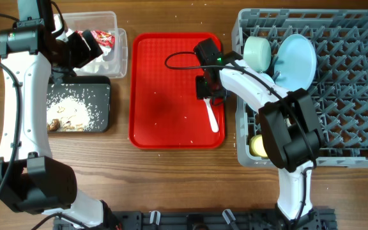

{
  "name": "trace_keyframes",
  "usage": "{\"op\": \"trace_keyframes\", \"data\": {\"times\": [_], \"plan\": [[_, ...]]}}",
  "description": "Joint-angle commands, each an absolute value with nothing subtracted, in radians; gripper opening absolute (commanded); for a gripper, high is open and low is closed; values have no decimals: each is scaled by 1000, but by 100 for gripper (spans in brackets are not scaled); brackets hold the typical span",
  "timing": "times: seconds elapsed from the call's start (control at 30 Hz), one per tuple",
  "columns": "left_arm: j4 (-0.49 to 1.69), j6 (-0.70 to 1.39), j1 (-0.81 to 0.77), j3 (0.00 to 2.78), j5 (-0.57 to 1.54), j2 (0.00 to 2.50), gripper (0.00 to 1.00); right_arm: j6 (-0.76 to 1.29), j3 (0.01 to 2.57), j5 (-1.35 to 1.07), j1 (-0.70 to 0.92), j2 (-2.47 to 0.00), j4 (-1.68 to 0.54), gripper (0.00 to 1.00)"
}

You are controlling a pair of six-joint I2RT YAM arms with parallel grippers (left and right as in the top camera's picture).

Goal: Sort waste into correct bins and load items into the dishwasher rack
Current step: 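Return the right gripper to the red tray and grasp the white fork, then carry the white fork to the rack and drop it in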

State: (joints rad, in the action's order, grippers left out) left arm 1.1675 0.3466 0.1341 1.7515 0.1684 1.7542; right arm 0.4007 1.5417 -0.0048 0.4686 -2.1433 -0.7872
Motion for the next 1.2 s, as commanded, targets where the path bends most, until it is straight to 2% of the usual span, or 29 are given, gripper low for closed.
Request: {"op": "trace_keyframes", "data": {"times": [0.0,0.1,0.17,0.2,0.47,0.63,0.7,0.83,0.93,1.07,1.1,1.13,1.17], "plan": [[1168,345,140,1760,162,1745,100,418,1552,7,471,-2170,-786,41],[1168,345,140,1760,162,1745,100,392,1544,-76,472,-2170,-786,25],[1168,345,140,1760,163,1745,100,393,1538,-111,472,-2170,-788,6],[1168,344,140,1760,163,1745,100,393,1538,-120,472,-2170,-788,4],[1168,345,140,1760,163,1745,100,383,1546,-163,471,-2161,-798,4],[1168,345,140,1760,162,1745,100,314,1733,-175,469,-1994,-1000,4],[1168,345,140,1760,162,1745,100,283,1806,-108,448,-1858,-1110,4],[1168,345,140,1760,162,1745,100,232,1819,218,336,-1624,-1335,4],[1168,345,140,1760,163,1745,100,231,1814,333,218,-1602,-1460,4],[1168,345,140,1760,162,1745,100,180,1678,332,121,-1633,-1419,4],[1168,345,140,1760,162,1745,100,178,1633,332,106,-1648,-1405,8],[1168,345,140,1760,162,1745,100,179,1604,332,98,-1657,-1394,25],[1168,345,140,1760,162,1745,100,183,1583,332,96,-1663,-1388,46]]}}
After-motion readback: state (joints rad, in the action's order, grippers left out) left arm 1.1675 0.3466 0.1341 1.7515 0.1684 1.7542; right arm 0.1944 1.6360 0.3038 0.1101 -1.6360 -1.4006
